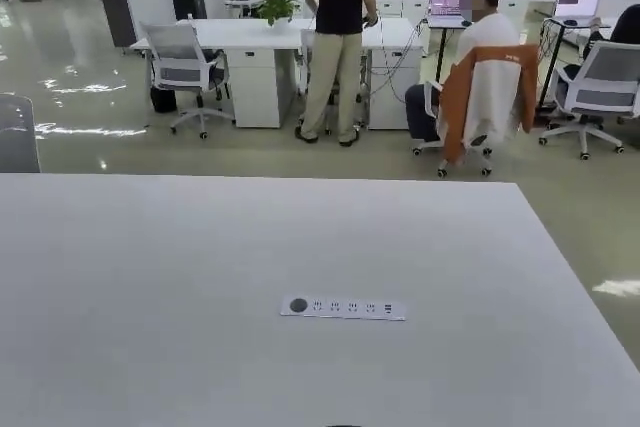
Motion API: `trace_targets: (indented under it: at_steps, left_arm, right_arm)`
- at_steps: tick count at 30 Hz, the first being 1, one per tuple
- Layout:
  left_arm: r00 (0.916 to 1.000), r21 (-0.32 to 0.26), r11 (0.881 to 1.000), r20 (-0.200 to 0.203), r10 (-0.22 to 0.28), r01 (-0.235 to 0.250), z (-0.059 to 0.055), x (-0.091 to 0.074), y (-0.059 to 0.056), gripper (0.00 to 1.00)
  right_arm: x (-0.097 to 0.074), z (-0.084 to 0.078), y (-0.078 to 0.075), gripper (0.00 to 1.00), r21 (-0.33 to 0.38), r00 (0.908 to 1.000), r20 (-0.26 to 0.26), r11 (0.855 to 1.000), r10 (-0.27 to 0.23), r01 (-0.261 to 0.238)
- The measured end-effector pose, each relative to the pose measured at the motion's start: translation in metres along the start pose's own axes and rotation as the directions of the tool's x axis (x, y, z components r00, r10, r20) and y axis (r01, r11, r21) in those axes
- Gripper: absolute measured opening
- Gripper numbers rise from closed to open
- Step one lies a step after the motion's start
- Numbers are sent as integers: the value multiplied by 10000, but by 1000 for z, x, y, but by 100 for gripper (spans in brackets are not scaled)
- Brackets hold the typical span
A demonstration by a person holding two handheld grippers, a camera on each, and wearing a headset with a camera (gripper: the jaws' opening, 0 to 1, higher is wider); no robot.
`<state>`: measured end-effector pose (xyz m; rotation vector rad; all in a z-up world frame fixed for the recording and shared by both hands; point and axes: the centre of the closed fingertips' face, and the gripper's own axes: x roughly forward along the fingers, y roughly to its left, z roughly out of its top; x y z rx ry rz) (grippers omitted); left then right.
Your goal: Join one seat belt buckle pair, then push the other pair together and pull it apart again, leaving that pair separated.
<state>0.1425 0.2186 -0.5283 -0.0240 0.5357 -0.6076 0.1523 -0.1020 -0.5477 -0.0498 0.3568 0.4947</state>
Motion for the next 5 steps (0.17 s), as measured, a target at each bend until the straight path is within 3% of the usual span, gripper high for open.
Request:
trace_targets:
  at_steps: [5]
  left_arm:
    - [9996,-128,9997,151,221,-219,-6,-11,5,100]
  right_arm:
    - [-6,4,1,100,98,9998,161,9999,-120,118]
